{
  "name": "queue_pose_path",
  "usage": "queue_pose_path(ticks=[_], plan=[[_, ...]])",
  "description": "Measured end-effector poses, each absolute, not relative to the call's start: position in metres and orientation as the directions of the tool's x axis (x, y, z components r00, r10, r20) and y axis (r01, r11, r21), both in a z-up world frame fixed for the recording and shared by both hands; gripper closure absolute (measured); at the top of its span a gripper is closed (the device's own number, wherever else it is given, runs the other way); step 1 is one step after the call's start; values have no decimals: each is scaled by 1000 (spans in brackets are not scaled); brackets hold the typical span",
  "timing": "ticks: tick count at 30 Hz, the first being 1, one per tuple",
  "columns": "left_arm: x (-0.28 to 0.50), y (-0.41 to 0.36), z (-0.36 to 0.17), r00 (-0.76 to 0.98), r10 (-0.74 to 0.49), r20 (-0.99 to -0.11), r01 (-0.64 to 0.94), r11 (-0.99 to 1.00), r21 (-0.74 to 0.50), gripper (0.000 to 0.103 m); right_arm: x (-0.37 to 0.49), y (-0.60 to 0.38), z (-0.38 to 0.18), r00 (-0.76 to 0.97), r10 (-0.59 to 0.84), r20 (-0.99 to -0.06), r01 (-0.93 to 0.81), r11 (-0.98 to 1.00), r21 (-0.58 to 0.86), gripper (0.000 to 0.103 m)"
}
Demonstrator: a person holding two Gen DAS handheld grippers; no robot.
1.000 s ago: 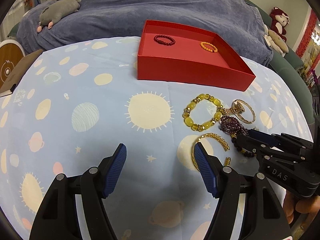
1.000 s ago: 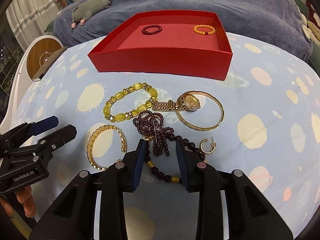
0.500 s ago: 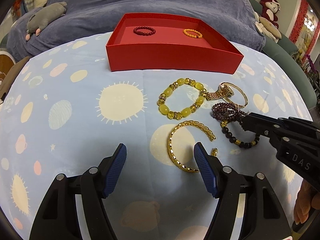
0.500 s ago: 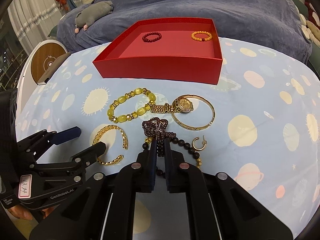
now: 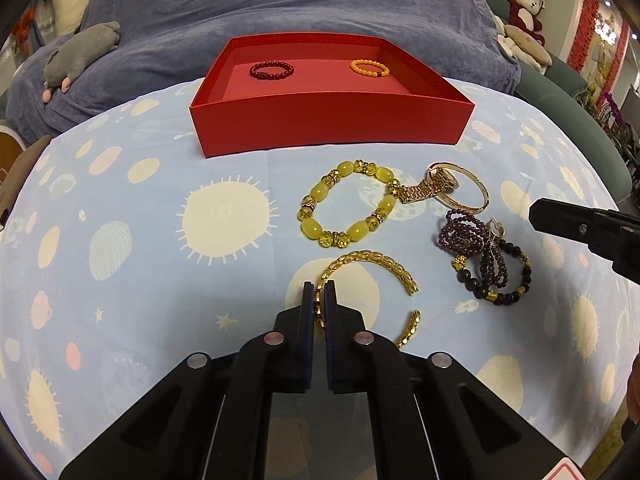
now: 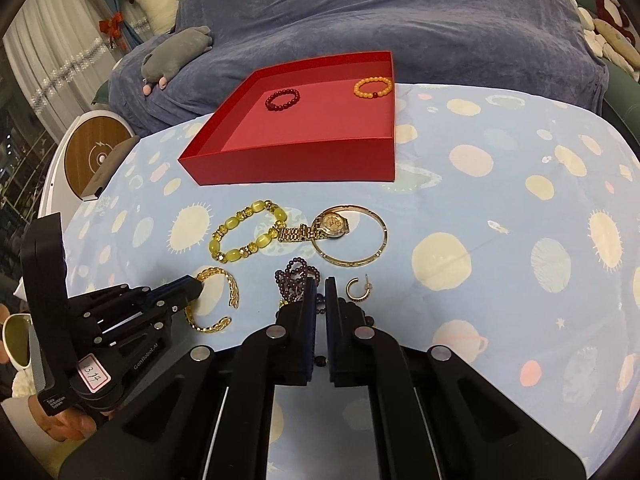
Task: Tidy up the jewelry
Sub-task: 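Grasp the gold twisted cuff with the left tool while the right tool grasps the garnet beaded bow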
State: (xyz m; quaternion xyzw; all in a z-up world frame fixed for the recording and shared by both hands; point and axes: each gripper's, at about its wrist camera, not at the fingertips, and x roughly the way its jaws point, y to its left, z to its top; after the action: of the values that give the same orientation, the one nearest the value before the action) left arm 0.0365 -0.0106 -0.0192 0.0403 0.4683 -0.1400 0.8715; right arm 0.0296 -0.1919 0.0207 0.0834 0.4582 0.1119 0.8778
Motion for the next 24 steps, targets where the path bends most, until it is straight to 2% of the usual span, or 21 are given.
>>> queue_pose_path(ticks=[5, 9, 12, 17, 20, 21, 24], plan=[[37, -10, -18, 525, -199, -827, 276, 960, -56, 100, 26, -185, 13, 527, 282, -802, -137, 959, 247, 94], [37, -5, -14, 530, -198, -825, 263, 963, -62, 101, 24, -174, 6, 511, 272, -816, -159, 962, 221, 76], [38, -1, -12, 532, -200, -823, 255, 965, -70, 100, 24, -170, 3, 499, 273, -823, -170, 962, 216, 75], [39, 4, -10, 527, -203, -825, 241, 967, -83, 100, 26, -167, -8, 472, 262, -841, -169, 964, 206, 77], [39, 6, -10, 527, -202, -825, 234, 968, -88, 100, 27, -165, -12, 464, 260, -847, -171, 964, 202, 88], [39, 7, -9, 529, -201, -824, 232, 969, -88, 100, 27, -165, -11, 468, 256, -846, -172, 965, 197, 96], [39, 8, -7, 533, -202, -822, 230, 969, -89, 100, 24, -166, -3, 495, 255, -830, -178, 966, 190, 99]])
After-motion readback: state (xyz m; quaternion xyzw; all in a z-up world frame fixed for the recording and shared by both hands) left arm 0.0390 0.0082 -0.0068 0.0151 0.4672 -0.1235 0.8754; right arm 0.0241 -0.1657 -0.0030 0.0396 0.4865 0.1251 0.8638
